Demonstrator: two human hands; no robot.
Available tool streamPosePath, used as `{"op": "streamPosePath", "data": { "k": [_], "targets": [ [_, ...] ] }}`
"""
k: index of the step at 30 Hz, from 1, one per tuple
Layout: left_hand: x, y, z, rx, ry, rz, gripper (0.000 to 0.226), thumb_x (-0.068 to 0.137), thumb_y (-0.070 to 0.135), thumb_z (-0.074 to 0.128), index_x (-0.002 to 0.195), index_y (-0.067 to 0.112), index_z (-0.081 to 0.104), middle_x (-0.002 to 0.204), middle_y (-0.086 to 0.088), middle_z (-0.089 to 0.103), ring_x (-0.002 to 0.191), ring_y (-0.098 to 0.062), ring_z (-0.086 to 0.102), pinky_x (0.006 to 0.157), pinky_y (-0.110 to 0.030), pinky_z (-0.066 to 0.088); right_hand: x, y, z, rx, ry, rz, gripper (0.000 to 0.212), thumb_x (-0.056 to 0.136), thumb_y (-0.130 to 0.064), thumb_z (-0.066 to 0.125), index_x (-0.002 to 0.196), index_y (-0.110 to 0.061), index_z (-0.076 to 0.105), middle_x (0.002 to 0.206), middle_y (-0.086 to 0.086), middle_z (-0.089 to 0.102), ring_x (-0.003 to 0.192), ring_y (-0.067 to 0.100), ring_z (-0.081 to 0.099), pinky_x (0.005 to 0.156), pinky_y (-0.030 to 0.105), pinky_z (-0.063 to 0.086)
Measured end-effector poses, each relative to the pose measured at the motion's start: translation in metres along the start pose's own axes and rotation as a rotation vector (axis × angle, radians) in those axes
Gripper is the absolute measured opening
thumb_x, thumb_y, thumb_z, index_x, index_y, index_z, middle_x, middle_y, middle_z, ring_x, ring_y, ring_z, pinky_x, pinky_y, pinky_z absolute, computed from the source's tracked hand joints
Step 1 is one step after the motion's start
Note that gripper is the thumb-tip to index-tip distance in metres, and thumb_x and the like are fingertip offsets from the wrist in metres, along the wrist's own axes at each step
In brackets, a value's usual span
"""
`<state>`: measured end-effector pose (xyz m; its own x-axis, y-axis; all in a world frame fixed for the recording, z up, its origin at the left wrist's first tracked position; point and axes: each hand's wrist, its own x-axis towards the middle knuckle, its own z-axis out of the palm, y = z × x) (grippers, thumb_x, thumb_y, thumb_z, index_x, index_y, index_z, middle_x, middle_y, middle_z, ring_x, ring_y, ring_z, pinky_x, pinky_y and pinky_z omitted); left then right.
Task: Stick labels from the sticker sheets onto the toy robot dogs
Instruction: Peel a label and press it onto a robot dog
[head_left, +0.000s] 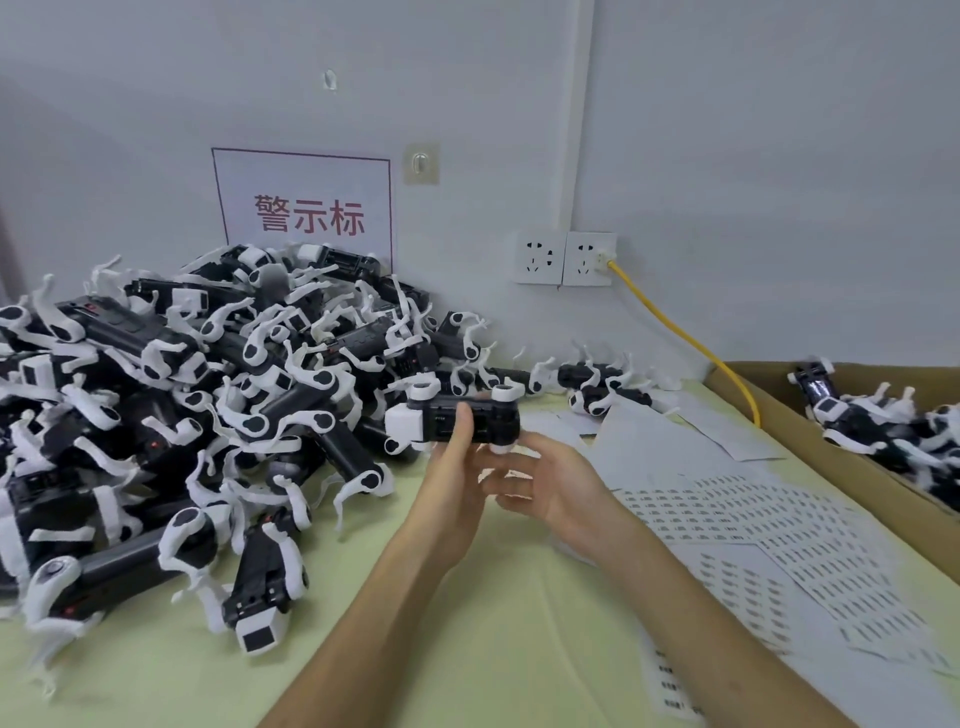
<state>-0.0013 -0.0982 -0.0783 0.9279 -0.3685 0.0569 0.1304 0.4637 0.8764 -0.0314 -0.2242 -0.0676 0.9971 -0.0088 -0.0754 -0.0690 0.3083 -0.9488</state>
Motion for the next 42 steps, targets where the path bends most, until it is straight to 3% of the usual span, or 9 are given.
{"op": "streamPosePath", "data": {
  "k": [3, 5, 8, 12, 15, 19, 29, 35, 42],
  "targets": [
    [0.002, 0.001, -0.006, 0.002, 0.192, 0.045, 0.075, 0.089, 0.059, 0.061, 0.139, 0.003, 0.054, 0.134, -0.017, 0.065, 0.124, -0.032, 0.062, 0.106, -0.041, 0.049, 0.002, 0.009, 0.003, -0.596, 0.309, -0.219, 0.026, 0.097, -0.028, 0.066, 0.116, -0.023, 0.05, 0.1, 0.004, 0.072, 0.071, 0.019, 0.071, 0.07, 0.035, 0.056],
    [0.001, 0.001, -0.006, 0.07, 0.276, 0.068, 0.06, 0.085, 0.06, 0.066, 0.123, 0.013, 0.064, 0.12, -0.005, 0.072, 0.11, -0.024, 0.065, 0.091, -0.032, 0.049, 0.001, 0.013, 0.001, -0.801, 0.415, -0.507, 0.041, 0.091, -0.022, 0.073, 0.12, -0.034, 0.047, 0.109, -0.007, 0.061, 0.086, 0.011, 0.066, 0.077, 0.028, 0.054],
    [0.0, 0.001, -0.006, 0.14, 0.261, 0.044, 0.051, 0.08, 0.061, 0.072, 0.104, 0.016, 0.07, 0.088, 0.0, 0.07, 0.08, -0.017, 0.055, 0.066, -0.027, 0.039, -0.001, 0.006, -0.004, -0.687, 0.322, -0.709, 0.037, 0.093, -0.024, 0.069, 0.123, -0.043, 0.056, 0.12, -0.021, 0.058, 0.108, 0.001, 0.059, 0.083, 0.017, 0.049],
    [0.0, -0.002, -0.003, 0.245, 0.148, 0.069, 0.037, 0.095, 0.047, 0.068, 0.104, 0.011, 0.071, 0.09, -0.009, 0.07, 0.081, -0.024, 0.055, 0.059, -0.026, 0.038, -0.001, 0.004, -0.007, -0.606, 0.142, -0.611, 0.03, 0.097, -0.023, 0.068, 0.124, -0.036, 0.068, 0.125, -0.018, 0.064, 0.117, 0.002, 0.06, 0.095, 0.024, 0.05],
    [-0.003, -0.003, 0.002, 0.213, 0.057, 0.021, 0.051, 0.103, 0.056, 0.048, 0.111, 0.013, 0.073, 0.104, -0.009, 0.079, 0.087, -0.02, 0.069, 0.067, -0.028, 0.046, 0.0, 0.01, -0.004, -0.665, 0.18, -0.633, 0.033, 0.094, -0.016, 0.071, 0.122, -0.033, 0.071, 0.121, -0.014, 0.067, 0.114, 0.0, 0.061, 0.091, 0.013, 0.045],
    [-0.002, 0.0, 0.002, 0.107, 0.02, -0.006, 0.068, 0.108, 0.058, 0.023, 0.126, 0.01, 0.068, 0.119, -0.017, 0.075, 0.097, -0.022, 0.068, 0.069, -0.034, 0.048, 0.003, 0.005, -0.007, -0.591, 0.282, -0.592, 0.028, 0.094, -0.009, 0.067, 0.109, -0.031, 0.075, 0.114, -0.012, 0.071, 0.11, 0.002, 0.064, 0.088, 0.024, 0.053],
    [0.0, -0.001, -0.004, 0.03, -0.071, 0.065, 0.045, 0.112, 0.038, 0.034, 0.129, 0.009, 0.063, 0.124, -0.014, 0.074, 0.112, -0.024, 0.072, 0.064, -0.025, 0.052, 0.001, 0.002, -0.01, -0.583, 0.224, -0.58, 0.031, 0.087, -0.013, 0.077, 0.108, -0.036, 0.073, 0.117, -0.01, 0.065, 0.103, -0.002, 0.062, 0.078, 0.012, 0.048],
    [0.003, -0.004, -0.005, 0.015, -0.182, 0.05, 0.038, 0.112, 0.025, 0.041, 0.137, 0.004, 0.059, 0.132, -0.015, 0.07, 0.122, -0.03, 0.067, 0.068, -0.028, 0.059, 0.001, 0.002, -0.009, -0.57, 0.294, -0.579, 0.023, 0.089, -0.022, 0.077, 0.106, -0.037, 0.072, 0.099, -0.011, 0.066, 0.093, 0.004, 0.061, 0.074, 0.015, 0.048],
    [-0.002, -0.007, -0.001, 0.076, -0.272, 0.022, 0.034, 0.108, 0.02, 0.05, 0.127, -0.004, 0.063, 0.127, -0.018, 0.071, 0.107, -0.022, 0.073, 0.066, -0.026, 0.058, 0.002, -0.002, -0.013, -0.509, 0.364, -0.545, 0.016, 0.088, -0.036, 0.077, 0.095, -0.022, 0.071, 0.092, 0.015, 0.065, 0.073, 0.009, 0.055, 0.074, 0.027, 0.047]
  ]
}}
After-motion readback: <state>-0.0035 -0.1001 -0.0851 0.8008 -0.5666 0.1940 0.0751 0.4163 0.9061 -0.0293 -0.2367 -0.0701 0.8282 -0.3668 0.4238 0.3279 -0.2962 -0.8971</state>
